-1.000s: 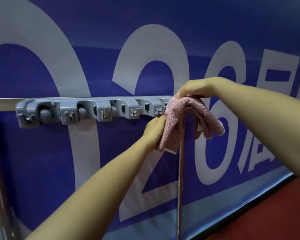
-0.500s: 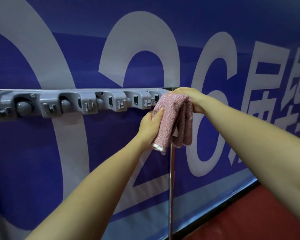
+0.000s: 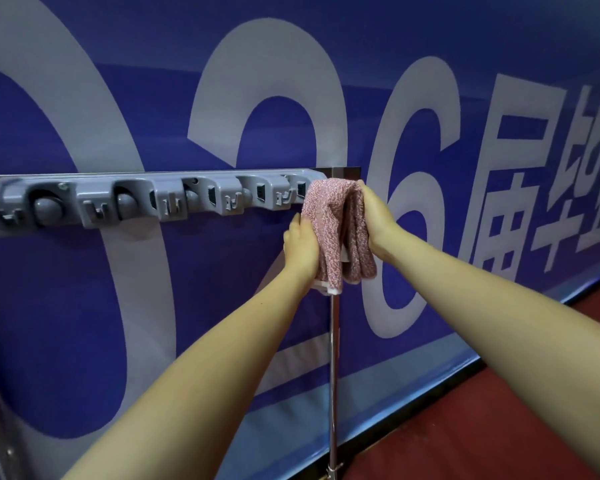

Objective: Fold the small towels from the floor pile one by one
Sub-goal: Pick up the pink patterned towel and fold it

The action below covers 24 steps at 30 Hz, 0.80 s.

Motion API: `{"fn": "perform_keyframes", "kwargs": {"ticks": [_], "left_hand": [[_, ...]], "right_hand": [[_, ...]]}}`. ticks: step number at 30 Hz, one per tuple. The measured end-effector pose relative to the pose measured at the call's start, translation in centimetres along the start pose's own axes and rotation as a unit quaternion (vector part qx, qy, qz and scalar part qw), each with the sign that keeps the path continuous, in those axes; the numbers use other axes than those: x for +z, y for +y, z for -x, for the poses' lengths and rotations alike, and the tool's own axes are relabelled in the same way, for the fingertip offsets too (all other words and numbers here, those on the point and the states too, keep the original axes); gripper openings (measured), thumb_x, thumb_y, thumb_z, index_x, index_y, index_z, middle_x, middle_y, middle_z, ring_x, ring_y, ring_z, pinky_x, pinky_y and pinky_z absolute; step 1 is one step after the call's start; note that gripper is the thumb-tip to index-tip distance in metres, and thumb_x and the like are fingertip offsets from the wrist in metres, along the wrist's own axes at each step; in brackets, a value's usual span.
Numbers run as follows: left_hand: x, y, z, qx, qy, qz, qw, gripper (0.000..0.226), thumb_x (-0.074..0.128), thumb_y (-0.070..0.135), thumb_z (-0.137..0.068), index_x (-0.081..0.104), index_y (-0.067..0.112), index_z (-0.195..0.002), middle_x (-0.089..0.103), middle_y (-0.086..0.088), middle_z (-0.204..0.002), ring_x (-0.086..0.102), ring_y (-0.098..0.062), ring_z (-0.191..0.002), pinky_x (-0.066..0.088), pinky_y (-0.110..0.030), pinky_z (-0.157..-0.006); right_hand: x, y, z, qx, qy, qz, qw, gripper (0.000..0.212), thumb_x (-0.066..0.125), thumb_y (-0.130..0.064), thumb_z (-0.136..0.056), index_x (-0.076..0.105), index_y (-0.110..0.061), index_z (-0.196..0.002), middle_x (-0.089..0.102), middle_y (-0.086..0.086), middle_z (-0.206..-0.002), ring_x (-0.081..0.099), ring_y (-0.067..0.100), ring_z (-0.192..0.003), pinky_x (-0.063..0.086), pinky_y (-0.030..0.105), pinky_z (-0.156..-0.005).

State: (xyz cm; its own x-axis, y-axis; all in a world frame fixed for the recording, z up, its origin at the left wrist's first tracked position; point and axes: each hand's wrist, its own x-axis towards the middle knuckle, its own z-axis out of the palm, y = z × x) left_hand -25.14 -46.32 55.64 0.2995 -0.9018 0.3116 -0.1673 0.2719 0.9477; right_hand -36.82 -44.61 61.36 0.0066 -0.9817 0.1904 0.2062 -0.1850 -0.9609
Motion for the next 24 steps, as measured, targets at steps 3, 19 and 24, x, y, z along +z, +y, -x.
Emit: {"fn": "perform_keyframes", "kwargs": {"ticks": [3, 19, 24], "left_hand": [[-1.1, 2.4, 2.1, 0.035, 0.023, -0.086, 0.995, 0.072, 0.014, 0.047, -0.085, 0.048, 0.006, -0.132, 0.052, -0.017, -0.134, 0.044, -0.037, -0.124, 0.034, -0.058, -0.103], [-12.1, 7.6, 17.1, 0.019, -0.004, -0.034, 0.999, 0.041, 0.040, 0.018, -0.096, 0.060, 0.016, -0.061, 0.060, 0.001, -0.061, 0.052, -0.016, -0.060, 0.043, -0.033, -0.069], [-17.0, 4.3, 22.4, -0.030, -0.021, -0.078, 0.996, 0.040, 0.039, 0.020, -0.101, 0.058, 0.012, -0.066, 0.058, -0.002, -0.064, 0.051, -0.014, -0.055, 0.043, -0.026, -0.059]], "right_hand": [[-0.4, -0.3, 1.6, -0.048, 0.064, 0.045, 0.996, 0.038, 0.036, -0.044, -0.100, 0.064, -0.021, -0.091, 0.066, 0.003, -0.091, 0.061, 0.016, -0.087, 0.045, 0.030, -0.075], [3.4, 2.0, 20.1, -0.066, 0.026, 0.167, 0.983, 0.028, 0.044, -0.005, -0.089, 0.057, -0.015, -0.066, 0.049, -0.001, -0.060, 0.041, 0.010, -0.053, 0.035, 0.016, -0.048], [5.8, 7.0, 24.4, 0.036, -0.025, 0.153, 0.987, 0.035, 0.039, -0.016, -0.098, 0.053, -0.012, -0.065, 0.047, 0.002, -0.058, 0.039, 0.013, -0.049, 0.032, 0.018, -0.042]]}}
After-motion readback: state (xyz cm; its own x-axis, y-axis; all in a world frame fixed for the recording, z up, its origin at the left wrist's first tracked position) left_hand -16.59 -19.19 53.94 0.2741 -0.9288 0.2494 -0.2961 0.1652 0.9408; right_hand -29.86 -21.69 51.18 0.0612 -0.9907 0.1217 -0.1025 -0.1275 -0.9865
